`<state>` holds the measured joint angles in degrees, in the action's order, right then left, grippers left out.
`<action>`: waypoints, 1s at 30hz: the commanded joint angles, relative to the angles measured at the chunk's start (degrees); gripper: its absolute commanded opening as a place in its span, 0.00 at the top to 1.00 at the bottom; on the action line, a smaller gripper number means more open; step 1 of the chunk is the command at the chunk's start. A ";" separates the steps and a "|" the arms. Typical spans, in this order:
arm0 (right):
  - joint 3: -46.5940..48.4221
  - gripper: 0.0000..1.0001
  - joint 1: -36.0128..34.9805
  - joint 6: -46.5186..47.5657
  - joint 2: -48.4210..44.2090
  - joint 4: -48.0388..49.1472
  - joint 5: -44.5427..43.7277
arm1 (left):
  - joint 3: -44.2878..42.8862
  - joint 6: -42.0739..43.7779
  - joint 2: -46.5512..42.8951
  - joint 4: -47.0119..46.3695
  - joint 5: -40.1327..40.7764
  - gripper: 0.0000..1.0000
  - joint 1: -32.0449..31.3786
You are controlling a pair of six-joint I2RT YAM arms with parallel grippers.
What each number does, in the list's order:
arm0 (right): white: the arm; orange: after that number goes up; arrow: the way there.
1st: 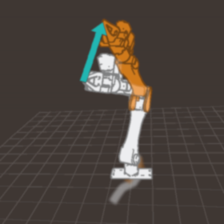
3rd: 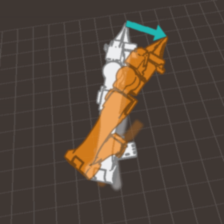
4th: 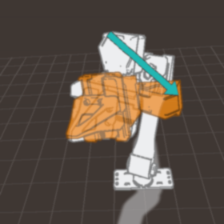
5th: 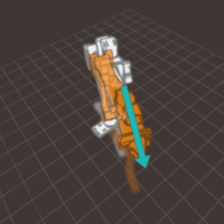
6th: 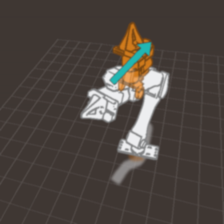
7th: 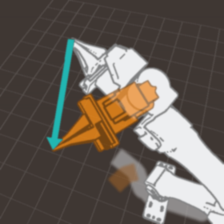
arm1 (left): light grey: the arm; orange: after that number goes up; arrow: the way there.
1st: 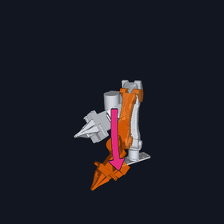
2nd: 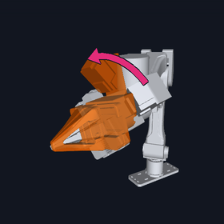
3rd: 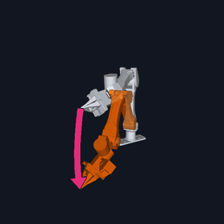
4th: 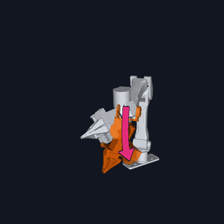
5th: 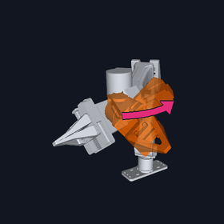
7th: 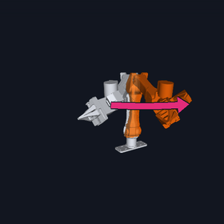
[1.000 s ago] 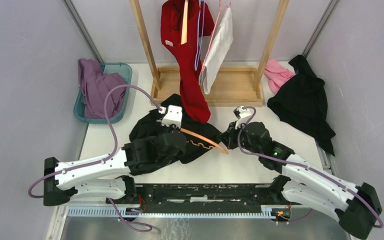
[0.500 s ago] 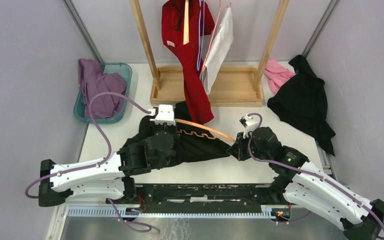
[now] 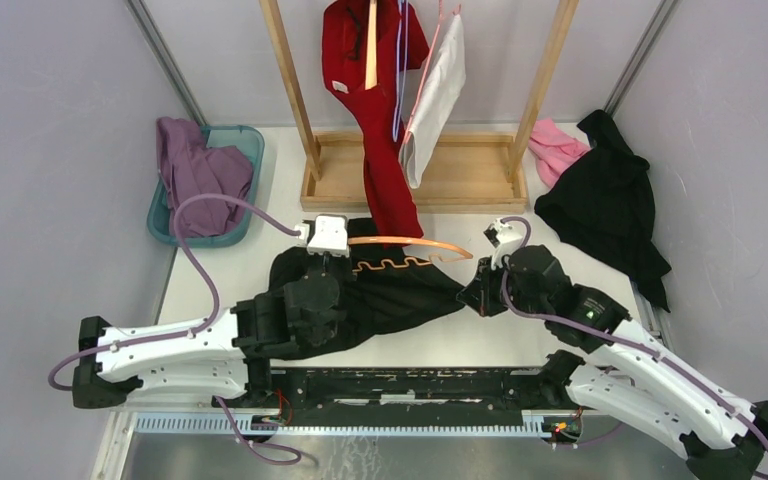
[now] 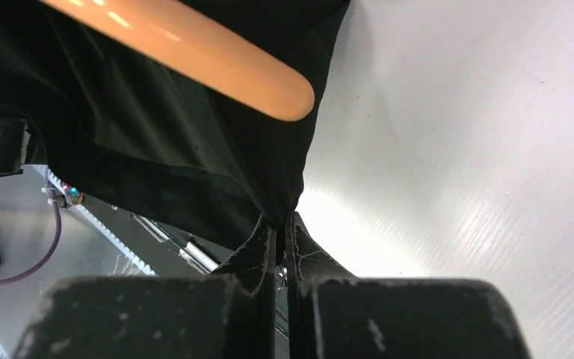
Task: Place the skirt on the hanger
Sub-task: Hang the skirt on the hanger.
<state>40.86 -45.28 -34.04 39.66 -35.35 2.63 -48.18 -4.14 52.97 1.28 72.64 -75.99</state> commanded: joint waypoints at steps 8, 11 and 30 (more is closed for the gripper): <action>3.10 0.99 0.01 1.11 6.81 2.70 -3.65 | -0.28 1.20 -6.41 3.00 4.72 0.97 -2.77; 3.08 0.99 0.63 1.15 7.61 3.41 -3.80 | -2.05 -0.57 -6.25 7.63 4.13 0.97 -2.78; 10.31 0.99 6.59 5.35 10.72 -0.66 -3.26 | -11.78 -9.57 0.21 27.11 0.06 0.97 -2.85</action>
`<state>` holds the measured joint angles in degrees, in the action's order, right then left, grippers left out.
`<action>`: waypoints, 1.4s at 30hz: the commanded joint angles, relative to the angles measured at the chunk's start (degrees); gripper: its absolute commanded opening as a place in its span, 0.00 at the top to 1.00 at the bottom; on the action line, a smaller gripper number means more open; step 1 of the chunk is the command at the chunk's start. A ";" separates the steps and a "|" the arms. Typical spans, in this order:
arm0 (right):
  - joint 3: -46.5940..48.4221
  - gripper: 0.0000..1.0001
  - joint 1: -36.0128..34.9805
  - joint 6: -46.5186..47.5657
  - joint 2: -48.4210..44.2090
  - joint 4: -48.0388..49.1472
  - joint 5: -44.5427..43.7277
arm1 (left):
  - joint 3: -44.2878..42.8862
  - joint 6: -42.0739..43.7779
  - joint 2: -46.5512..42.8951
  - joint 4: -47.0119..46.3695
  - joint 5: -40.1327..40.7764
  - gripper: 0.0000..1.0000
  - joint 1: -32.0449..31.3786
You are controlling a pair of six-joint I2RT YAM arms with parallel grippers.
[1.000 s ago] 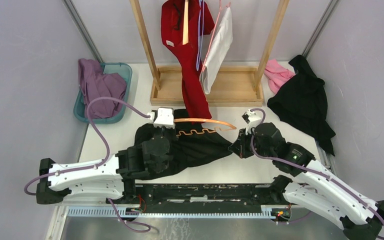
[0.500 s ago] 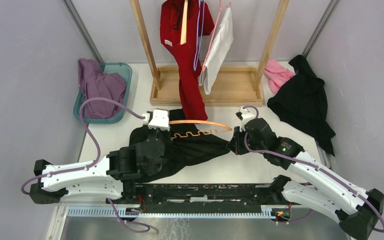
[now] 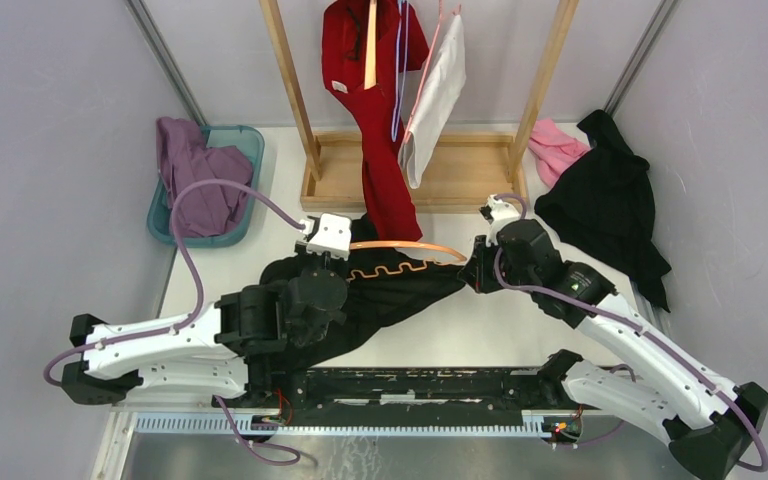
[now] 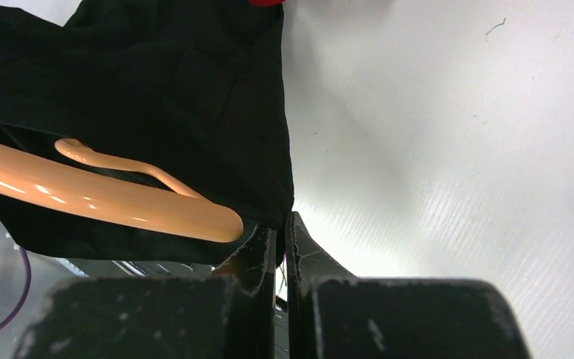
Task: Place the skirt on the hanger
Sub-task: Hang the skirt on the hanger.
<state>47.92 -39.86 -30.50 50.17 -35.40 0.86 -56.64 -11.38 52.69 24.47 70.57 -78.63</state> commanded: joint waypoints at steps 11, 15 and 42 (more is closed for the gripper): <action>4.03 0.99 3.16 3.02 1.40 -0.69 -0.03 | -4.31 -3.72 -1.40 5.35 0.31 0.97 -0.21; 3.53 0.99 3.29 2.75 1.68 0.40 0.88 | -4.47 -4.26 -2.95 5.19 0.08 0.97 -0.22; 6.12 0.99 4.35 3.46 1.32 -1.64 1.95 | -5.39 -6.80 2.10 11.12 2.45 0.97 -0.21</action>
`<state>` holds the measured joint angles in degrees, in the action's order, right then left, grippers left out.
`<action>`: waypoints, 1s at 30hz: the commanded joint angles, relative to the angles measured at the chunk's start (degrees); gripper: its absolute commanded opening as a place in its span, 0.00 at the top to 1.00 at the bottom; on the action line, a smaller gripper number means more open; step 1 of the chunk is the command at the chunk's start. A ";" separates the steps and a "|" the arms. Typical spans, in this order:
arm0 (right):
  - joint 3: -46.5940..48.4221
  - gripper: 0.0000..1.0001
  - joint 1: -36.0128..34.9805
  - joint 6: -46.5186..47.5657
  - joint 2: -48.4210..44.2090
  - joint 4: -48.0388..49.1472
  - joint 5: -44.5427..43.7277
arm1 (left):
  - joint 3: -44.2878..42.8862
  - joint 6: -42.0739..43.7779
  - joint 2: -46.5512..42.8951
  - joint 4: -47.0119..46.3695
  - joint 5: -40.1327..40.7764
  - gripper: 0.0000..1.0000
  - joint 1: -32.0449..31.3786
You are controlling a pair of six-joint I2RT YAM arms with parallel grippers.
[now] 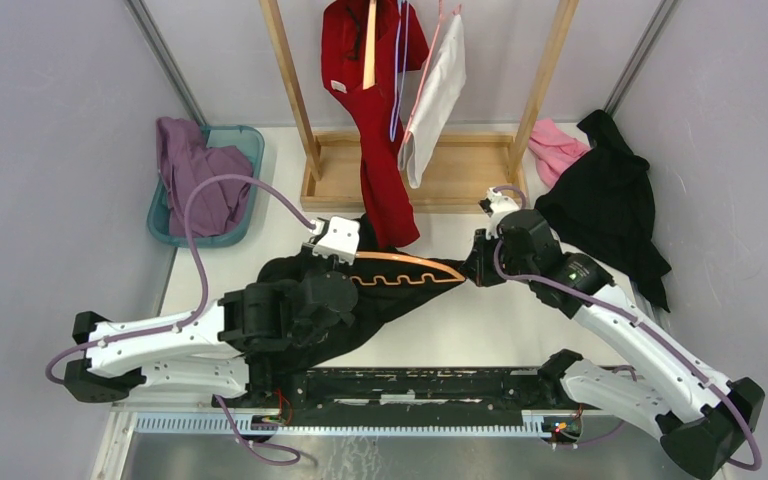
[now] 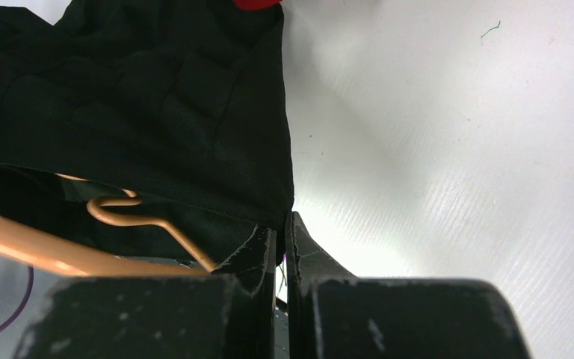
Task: Place the skirt on the hanger
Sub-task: Hang the skirt on the hanger.
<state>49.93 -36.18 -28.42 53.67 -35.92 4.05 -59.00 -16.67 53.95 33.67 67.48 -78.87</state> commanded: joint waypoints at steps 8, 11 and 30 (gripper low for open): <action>6.52 0.99 0.62 1.41 -4.11 -4.13 -0.88 | -4.92 -2.21 2.14 4.32 8.52 0.97 0.03; 6.57 0.99 0.67 1.43 -4.43 -4.54 -0.39 | -5.43 -2.24 1.49 4.26 9.55 0.97 0.03; 12.49 0.99 0.67 3.08 -4.88 -9.48 -1.59 | -8.05 2.98 7.20 3.76 13.21 0.97 -0.81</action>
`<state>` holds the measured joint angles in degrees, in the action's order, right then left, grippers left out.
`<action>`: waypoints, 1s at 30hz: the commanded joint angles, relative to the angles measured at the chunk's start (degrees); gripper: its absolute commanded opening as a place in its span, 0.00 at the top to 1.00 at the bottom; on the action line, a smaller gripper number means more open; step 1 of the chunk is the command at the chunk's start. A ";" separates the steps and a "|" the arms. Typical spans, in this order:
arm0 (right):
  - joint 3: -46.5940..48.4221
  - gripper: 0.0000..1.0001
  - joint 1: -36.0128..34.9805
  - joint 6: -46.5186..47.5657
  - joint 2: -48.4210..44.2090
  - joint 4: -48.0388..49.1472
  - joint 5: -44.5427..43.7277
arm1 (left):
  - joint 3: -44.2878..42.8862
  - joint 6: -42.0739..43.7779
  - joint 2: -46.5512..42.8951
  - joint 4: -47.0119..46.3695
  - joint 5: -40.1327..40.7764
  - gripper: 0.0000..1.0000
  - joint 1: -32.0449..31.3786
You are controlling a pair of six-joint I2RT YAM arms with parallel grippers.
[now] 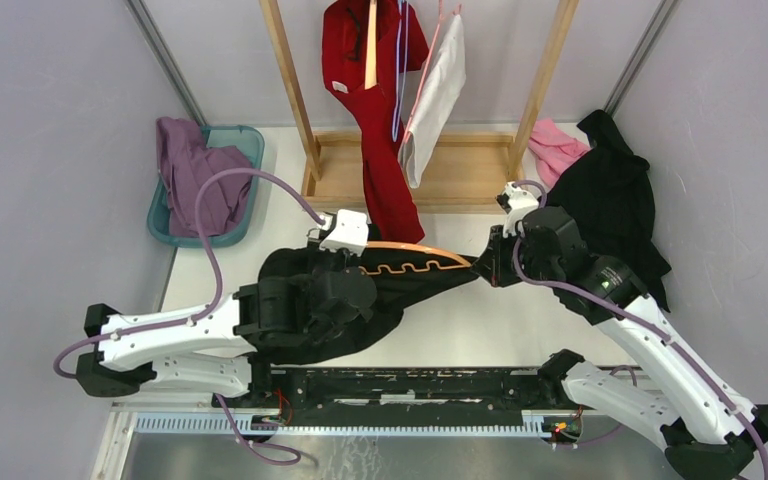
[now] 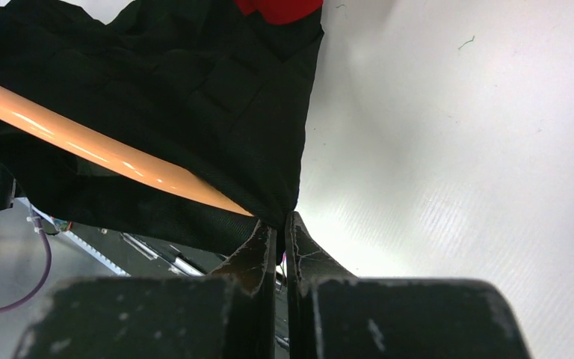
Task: Place the skirt on the hanger
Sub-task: Hang the skirt on the hanger.
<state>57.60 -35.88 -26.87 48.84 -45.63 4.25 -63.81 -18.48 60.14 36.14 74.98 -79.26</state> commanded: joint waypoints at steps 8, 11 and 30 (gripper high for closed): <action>12.90 0.98 0.37 3.75 1.50 -4.57 -2.16 | -7.00 7.94 5.10 1.74 10.22 0.97 -1.69; 15.73 0.98 0.36 4.59 2.61 -6.22 -1.85 | -9.19 10.29 7.42 1.66 12.19 0.97 -2.84; 26.79 0.98 0.36 6.28 5.13 -11.15 -0.55 | -16.52 30.68 14.52 -9.71 17.75 0.97 -5.33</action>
<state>77.34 -35.51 -21.52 54.61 -58.81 3.01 -75.92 0.93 74.19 28.97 86.98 -84.07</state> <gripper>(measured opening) 0.038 0.182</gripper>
